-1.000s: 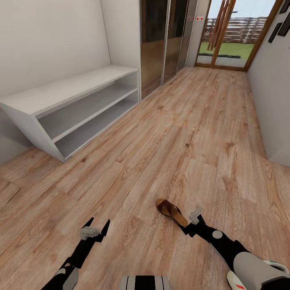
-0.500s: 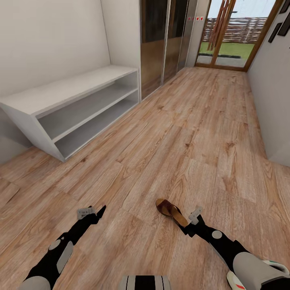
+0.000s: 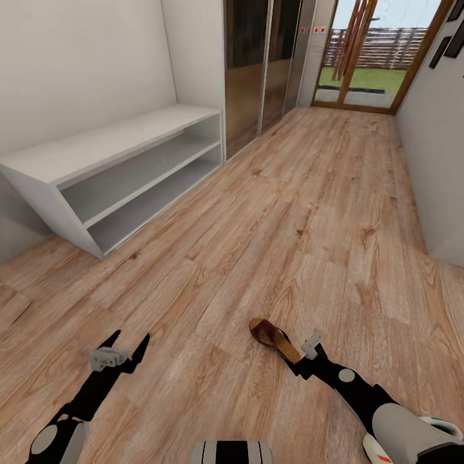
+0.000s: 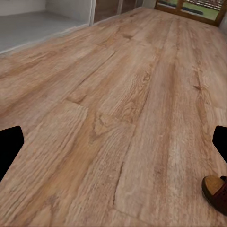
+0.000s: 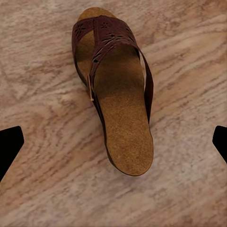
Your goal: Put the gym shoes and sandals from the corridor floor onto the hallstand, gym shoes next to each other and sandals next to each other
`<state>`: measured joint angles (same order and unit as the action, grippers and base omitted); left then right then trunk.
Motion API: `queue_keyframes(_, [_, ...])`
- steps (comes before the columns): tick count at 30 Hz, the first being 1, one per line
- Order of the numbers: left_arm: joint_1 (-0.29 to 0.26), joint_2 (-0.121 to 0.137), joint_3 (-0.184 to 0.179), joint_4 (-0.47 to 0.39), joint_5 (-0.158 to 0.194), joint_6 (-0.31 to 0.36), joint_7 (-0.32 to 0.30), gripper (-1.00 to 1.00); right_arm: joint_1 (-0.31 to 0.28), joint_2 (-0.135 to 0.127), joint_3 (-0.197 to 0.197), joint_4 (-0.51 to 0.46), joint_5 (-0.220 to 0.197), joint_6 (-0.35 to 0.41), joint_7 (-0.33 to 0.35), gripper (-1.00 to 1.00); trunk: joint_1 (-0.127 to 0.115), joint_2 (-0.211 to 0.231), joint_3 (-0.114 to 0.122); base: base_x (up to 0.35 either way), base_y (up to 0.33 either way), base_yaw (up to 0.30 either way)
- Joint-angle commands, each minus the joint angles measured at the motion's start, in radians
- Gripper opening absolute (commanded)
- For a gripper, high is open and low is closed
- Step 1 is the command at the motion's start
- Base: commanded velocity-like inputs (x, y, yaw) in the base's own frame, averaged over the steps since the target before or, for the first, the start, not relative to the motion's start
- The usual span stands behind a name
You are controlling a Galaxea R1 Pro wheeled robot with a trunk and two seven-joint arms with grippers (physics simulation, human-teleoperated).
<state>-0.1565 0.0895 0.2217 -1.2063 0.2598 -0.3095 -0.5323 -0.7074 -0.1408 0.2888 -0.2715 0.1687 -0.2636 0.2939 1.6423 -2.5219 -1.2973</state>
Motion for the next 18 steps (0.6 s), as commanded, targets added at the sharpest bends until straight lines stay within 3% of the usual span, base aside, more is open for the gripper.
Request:
queue_keyframes(1, [0.022, 0.000, 0.001, -0.038, -0.001, 0.008, 0.007, 1.00, 0.000, 0.000, 0.000, 0.000, 0.000, 0.000, 0.000, 1.00, 0.000, 0.000, 0.000, 0.000, 0.000, 0.000])
queue_keyframes(5, [0.066, 0.003, 0.001, -0.114, -0.013, 0.039, 0.021, 1.00, 0.000, 0.001, 0.001, 0.000, 0.000, 0.000, 0.000, 1.00, 0.000, 0.000, 0.000, 0.000, 0.000, 0.000])
queue_keyframes(10, [0.083, 0.005, 0.000, -0.143, -0.039, 0.058, 0.026, 1.00, 0.000, 0.001, 0.001, 0.000, 0.000, 0.000, 0.000, 1.00, 0.000, 0.000, 0.000, 0.000, 0.000, 0.000])
queue_keyframes(12, [0.095, 0.004, -0.001, -0.161, -0.080, 0.070, 0.028, 1.00, 0.000, 0.001, 0.001, 0.000, 0.000, 0.000, 0.000, 1.00, 0.000, 0.000, 0.000, 0.000, 0.000, 0.000])
queue_keyframes(13, [0.095, 0.004, -0.001, -0.161, -0.080, 0.070, 0.028, 1.00, 0.000, 0.001, 0.001, 0.000, 0.000, 0.000, 0.000, 1.00, 0.000, 0.000, 0.000, 0.000, 0.000, 0.000])
queue_keyframes(17, [0.107, 0.002, -0.002, -0.173, -0.149, 0.081, 0.029, 1.00, 0.000, 0.002, 0.000, 0.000, 0.000, 0.001, 0.000, 1.00, 0.000, 0.000, 0.000, 0.000, 0.000, 0.000])
queue_keyframes(18, [0.107, 0.002, -0.002, -0.173, -0.149, 0.081, 0.029, 1.00, 0.000, 0.002, 0.000, 0.000, 0.000, 0.001, 0.000, 1.00, 0.000, 0.000, 0.000, 0.000, 0.000, 0.000])
